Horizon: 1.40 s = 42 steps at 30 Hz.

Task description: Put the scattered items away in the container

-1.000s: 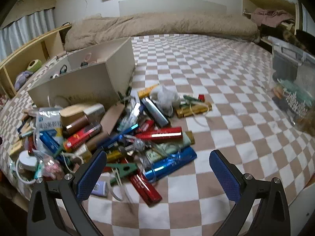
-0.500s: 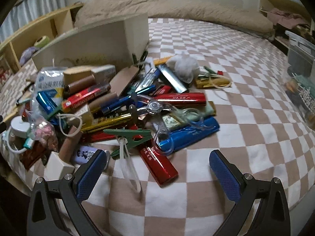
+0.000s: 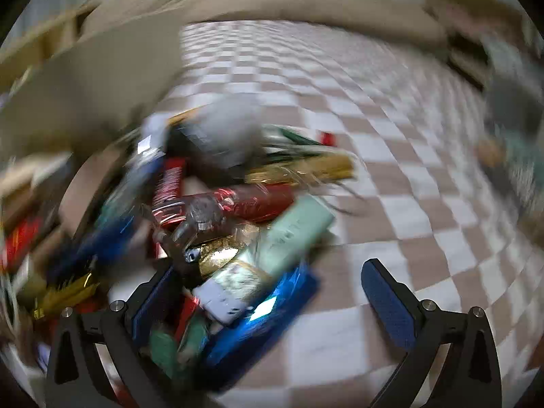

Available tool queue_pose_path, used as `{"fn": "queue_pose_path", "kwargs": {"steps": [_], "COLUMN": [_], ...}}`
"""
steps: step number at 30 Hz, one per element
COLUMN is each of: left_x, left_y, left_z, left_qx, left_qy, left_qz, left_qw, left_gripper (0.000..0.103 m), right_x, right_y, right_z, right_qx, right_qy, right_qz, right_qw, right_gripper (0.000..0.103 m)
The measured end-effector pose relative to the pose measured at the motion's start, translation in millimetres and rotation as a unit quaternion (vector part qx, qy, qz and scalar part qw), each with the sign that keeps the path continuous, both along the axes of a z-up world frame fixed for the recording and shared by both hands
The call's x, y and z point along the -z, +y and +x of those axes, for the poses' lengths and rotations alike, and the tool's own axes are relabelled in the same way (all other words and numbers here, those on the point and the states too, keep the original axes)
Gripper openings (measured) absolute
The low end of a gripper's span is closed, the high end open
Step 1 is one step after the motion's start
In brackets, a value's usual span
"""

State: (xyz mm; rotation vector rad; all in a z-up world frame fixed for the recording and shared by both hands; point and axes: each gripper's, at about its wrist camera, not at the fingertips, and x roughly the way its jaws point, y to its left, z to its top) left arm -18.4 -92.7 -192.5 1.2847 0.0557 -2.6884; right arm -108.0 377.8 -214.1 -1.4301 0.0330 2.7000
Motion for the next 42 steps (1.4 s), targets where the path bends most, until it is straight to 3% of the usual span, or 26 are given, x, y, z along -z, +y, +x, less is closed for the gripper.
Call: {"fn": "queue_pose_path", "kwargs": {"steps": [5,8,11,14,16,24,28,31,36,42], "left_x": [-11,-24,-34,-28,-21,5,12,12,12,9], "left_y": [-12,1,29,50,56,55,44,34,19,0], "left_z": [6,19,35,43,43,30,27,24,21,14], "left_qx": [-0.003,0.063,0.135,0.2,0.217,0.174,0.161,0.138,0.108,0.062], "left_qy": [0.016,0.036,0.05,0.017,-0.008,-0.051,-0.065,-0.068,-0.067,-0.064], "left_qz": [0.017,0.052,0.036,0.024,-0.001,-0.083,-0.061,-0.051,-0.05,-0.076], "left_qw": [0.9997,0.996,0.9889,0.9793,0.9761,0.98,0.9829,0.9867,0.9906,0.9932], "left_gripper": [0.103,0.103,0.103,0.103,0.103,0.103,0.103,0.103,0.103,0.103], "right_x": [-7,-15,-28,-45,-54,-62,-62,-62,-59,-52], "right_y": [32,32,36,34,23,-45,-85,-120,-184,-247], "right_z": [3,14,24,42,46,59,71,80,98,105], "right_qx": [0.05,0.047,0.043,0.041,0.026,-0.087,-0.153,-0.211,-0.312,-0.374], "right_qy": [0.007,0.015,0.032,0.058,0.07,0.086,0.083,0.079,0.073,0.085], "right_qz": [-0.027,-0.014,-0.026,-0.054,-0.058,-0.031,-0.046,-0.049,-0.014,0.02], "right_qw": [0.998,0.999,0.998,0.996,0.996,0.992,0.984,0.973,0.947,0.923], "right_gripper": [0.103,0.103,0.103,0.103,0.103,0.103,0.103,0.103,0.103,0.103]}}
